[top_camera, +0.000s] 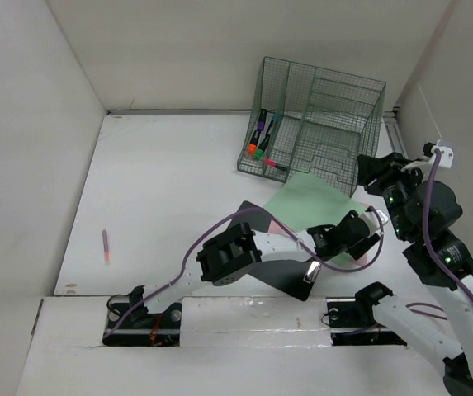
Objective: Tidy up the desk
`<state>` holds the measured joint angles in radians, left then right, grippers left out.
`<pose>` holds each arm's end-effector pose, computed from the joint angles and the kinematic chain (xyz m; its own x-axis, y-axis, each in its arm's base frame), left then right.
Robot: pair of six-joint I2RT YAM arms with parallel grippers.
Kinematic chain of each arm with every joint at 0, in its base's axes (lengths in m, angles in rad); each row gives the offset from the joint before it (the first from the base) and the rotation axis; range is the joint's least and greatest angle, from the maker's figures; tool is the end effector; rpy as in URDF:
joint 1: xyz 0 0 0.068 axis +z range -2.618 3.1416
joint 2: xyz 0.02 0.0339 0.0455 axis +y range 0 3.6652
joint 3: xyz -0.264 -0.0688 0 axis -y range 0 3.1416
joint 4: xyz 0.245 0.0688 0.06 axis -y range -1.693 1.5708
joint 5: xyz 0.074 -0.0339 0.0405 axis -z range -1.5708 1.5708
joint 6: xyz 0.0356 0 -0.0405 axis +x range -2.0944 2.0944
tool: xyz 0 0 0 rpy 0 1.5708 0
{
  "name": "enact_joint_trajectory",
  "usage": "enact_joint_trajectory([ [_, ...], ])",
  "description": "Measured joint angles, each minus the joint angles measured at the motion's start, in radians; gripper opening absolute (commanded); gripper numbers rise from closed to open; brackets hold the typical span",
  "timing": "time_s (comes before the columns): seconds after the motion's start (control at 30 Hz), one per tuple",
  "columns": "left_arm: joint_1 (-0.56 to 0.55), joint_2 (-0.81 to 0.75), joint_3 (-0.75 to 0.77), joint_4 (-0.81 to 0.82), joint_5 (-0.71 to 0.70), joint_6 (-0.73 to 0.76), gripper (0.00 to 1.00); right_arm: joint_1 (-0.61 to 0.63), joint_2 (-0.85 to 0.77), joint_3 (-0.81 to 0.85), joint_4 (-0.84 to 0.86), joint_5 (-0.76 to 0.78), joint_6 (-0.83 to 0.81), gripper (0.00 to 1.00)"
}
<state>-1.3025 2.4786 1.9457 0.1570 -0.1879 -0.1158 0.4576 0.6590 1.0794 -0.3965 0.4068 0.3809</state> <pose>0.1578 -0.5488 0.1632 -0.2008 0.3022 -0.9319 0.8839 0.4660 -0.0394 0.1113 0.0391 0.4325 0.0010 0.3811 -0.9246 -0.0552 0.9232 0.3804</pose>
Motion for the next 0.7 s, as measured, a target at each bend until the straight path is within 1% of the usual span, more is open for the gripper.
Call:
enact_joint_trajectory([
  [0.1, 0.0, 0.001, 0.0, 0.001, -0.003, 0.009, 0.41, 0.0, 0.008, 0.0, 0.0, -0.014, 0.0, 0.45],
  [0.13, 0.0, 0.003, 0.0, 0.003, -0.001, 0.012, 0.33, 0.0, 0.01, 0.0, 0.0, -0.019, 0.0, 0.45],
  [0.17, 0.0, 0.005, 0.0, 0.005, 0.004, 0.014, 0.32, 0.0, 0.01, 0.0, 0.0, -0.023, 0.0, 0.45],
  [0.2, 0.0, 0.006, 0.0, 0.009, 0.007, 0.018, 0.27, 0.0, 0.01, 0.0, 0.0, -0.023, 0.0, 0.45],
  [0.23, 0.0, 0.006, 0.0, 0.012, 0.01, 0.022, 0.27, 0.0, 0.009, 0.0, 0.0, -0.023, 0.0, 0.45],
  [0.27, 0.0, 0.006, -0.007, 0.025, 0.016, 0.021, 0.24, 0.0, 0.009, 0.0, 0.0, -0.023, -0.001, 0.45],
  [0.3, 0.0, 0.005, -0.019, 0.043, 0.021, 0.02, 0.16, 0.0, 0.008, 0.001, -0.003, -0.022, -0.003, 0.45],
  [0.37, 0.0, 0.0, -0.044, 0.082, 0.022, 0.02, 0.07, 0.0, 0.009, 0.008, -0.02, -0.014, -0.008, 0.45],
  [0.4, 0.0, -0.002, -0.051, 0.093, 0.024, 0.02, 0.0, 0.0, 0.008, 0.014, -0.031, -0.01, -0.012, 0.45],
  [0.6, 0.001, -0.01, -0.085, 0.139, 0.027, 0.024, 0.0, 0.0, -0.024, 0.079, -0.075, 0.012, -0.029, 0.46],
  [0.7, 0.001, -0.03, -0.116, 0.149, 0.035, 0.028, 0.0, 0.0, -0.044, 0.111, -0.092, 0.019, -0.039, 0.48],
])
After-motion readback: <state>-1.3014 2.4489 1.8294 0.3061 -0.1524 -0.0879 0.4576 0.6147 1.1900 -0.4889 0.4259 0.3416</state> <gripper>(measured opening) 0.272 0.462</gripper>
